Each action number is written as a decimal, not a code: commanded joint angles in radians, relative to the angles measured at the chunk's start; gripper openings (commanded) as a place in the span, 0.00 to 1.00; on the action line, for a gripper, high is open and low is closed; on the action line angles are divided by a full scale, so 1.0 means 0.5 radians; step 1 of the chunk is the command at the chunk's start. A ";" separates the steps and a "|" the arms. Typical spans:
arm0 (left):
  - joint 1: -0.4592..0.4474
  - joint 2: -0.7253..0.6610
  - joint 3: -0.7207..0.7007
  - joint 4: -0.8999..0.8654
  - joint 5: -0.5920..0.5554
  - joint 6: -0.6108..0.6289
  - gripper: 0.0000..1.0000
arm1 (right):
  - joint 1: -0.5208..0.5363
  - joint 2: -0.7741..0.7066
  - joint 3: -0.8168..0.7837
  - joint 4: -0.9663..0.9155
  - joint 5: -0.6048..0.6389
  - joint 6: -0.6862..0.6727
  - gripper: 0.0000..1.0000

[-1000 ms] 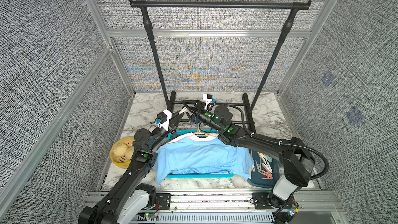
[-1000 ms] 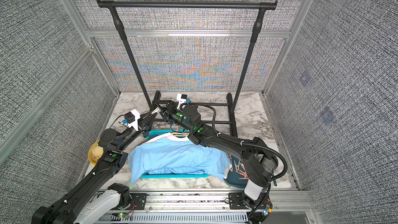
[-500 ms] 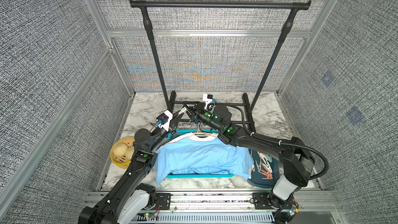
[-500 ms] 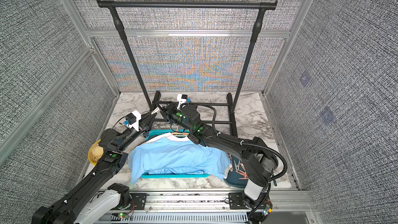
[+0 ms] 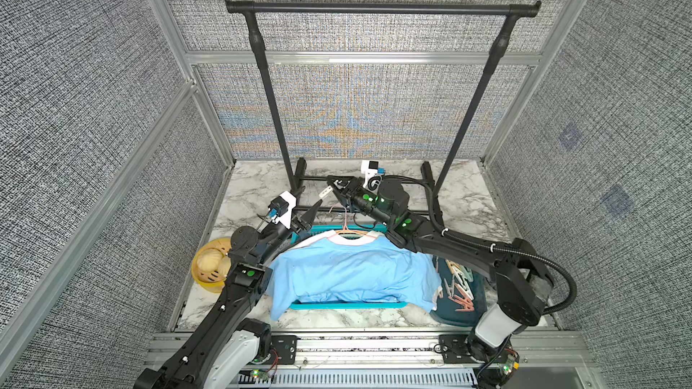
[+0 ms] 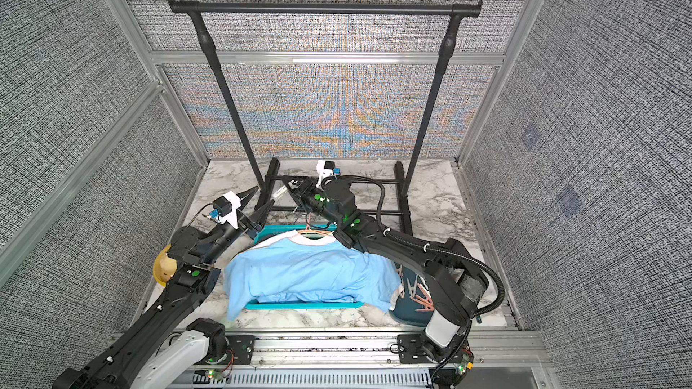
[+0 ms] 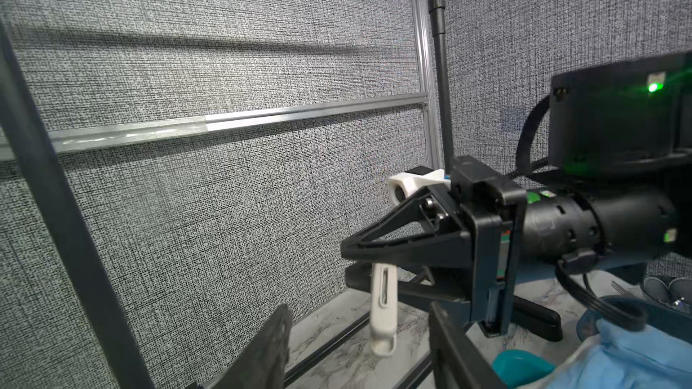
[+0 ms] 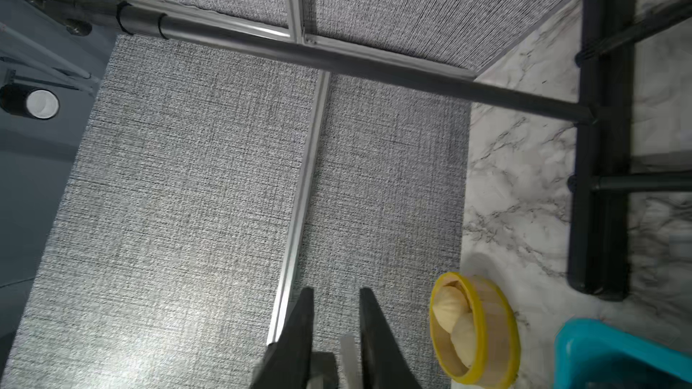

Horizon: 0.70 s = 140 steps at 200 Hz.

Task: Use clothespins to secure the t-shirt on both sides of the hanger
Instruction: Open the clothespin, then pick up the hanger from the basket.

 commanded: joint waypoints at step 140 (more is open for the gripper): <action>-0.100 0.491 0.987 -1.884 -0.244 -0.517 0.30 | -0.388 -1.258 -0.547 -1.333 0.421 -2.357 0.00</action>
